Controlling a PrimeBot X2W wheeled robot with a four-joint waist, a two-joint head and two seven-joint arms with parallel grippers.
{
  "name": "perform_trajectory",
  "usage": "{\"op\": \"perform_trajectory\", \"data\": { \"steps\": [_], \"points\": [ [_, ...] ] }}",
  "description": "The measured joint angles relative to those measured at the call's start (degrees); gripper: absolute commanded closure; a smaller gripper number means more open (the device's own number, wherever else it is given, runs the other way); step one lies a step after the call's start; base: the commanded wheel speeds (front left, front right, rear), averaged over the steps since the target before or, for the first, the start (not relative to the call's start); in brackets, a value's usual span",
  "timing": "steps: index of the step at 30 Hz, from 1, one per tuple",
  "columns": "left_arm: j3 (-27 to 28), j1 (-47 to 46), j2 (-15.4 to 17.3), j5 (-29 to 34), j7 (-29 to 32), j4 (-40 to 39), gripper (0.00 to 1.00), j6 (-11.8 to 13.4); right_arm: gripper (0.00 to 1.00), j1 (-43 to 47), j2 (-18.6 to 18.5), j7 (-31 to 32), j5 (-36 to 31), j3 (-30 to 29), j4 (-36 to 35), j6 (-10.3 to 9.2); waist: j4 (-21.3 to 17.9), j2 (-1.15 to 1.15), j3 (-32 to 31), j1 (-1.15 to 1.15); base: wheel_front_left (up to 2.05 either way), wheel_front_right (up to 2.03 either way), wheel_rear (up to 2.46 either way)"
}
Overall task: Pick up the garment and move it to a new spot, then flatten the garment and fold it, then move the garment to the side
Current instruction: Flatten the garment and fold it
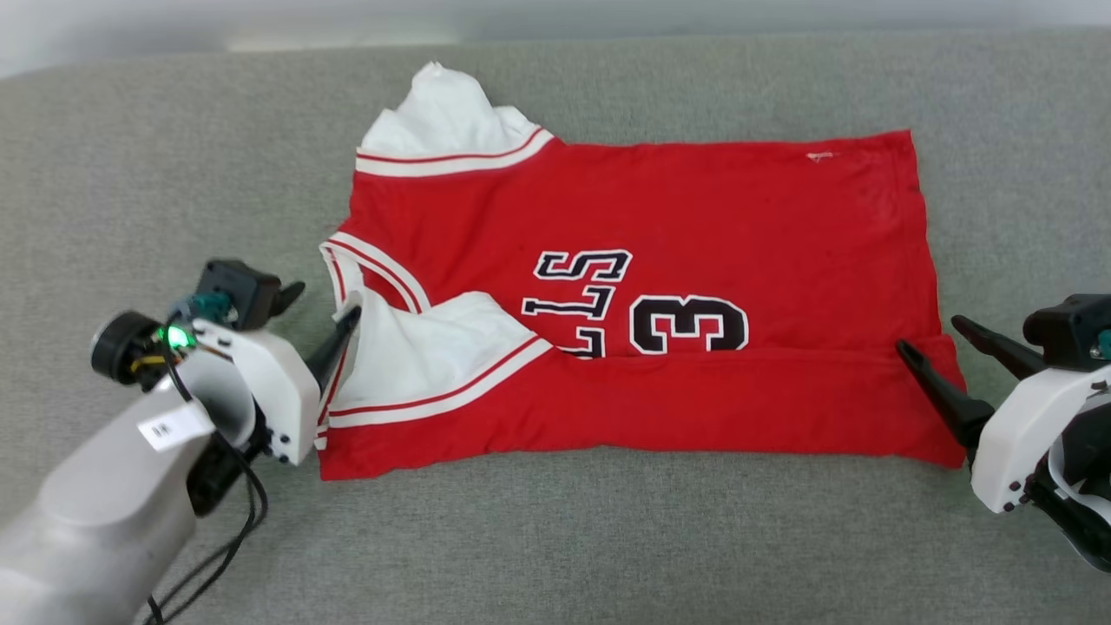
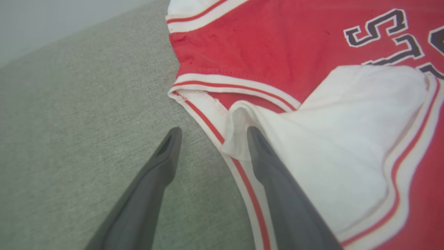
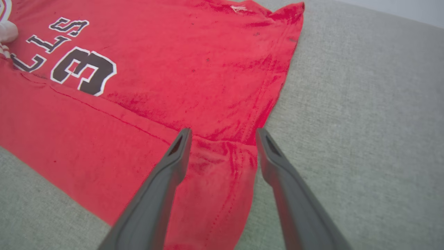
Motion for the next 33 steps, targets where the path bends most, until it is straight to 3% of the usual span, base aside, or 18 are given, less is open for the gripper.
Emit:
{"op": "perform_trajectory", "data": {
  "steps": [8, 18, 23, 27, 33],
  "points": [
    [0.4, -4.6, 5.2, -1.3, 8.4, -6.1, 0.00, -0.7, 0.00, 1.2, -0.4, 0.0, -0.2, -1.4, -1.6, 0.00, 1.1, 0.00, -4.5, -0.01, 0.00, 0.00, 0.00],
    [-1.2, -8.4, 7.9, -12.8, 34.3, -12.8, 0.00, -2.0, 0.00, 1.8, 0.7, 1.5, -1.6, -2.4, -3.4, 0.00, 1.1, 0.00, -5.3, -0.01, 0.00, 0.00, 0.00],
    [-2.5, -8.2, 8.5, -18.8, 45.7, -14.1, 0.00, -1.2, 0.00, 1.8, 1.3, 2.0, -1.9, -2.4, -3.9, 0.00, 0.3, 0.00, -5.0, -0.01, 0.00, 0.00, 0.00],
    [-4.6, -6.9, 9.0, -19.3, 50.4, -14.5, 0.00, -0.2, 0.00, 1.8, 1.5, 2.5, -1.9, -2.3, -3.9, 0.00, -0.6, 0.00, -4.5, -0.01, 0.00, 0.00, 0.00],
    [-6.7, -3.9, 8.5, -19.3, 51.7, -12.7, 0.00, 0.8, 0.00, 1.5, 2.0, 2.8, -1.7, -1.8, -3.5, 0.00, -1.9, 0.00, -3.5, -0.01, 0.00, 0.00, 0.00]
  ]
}}
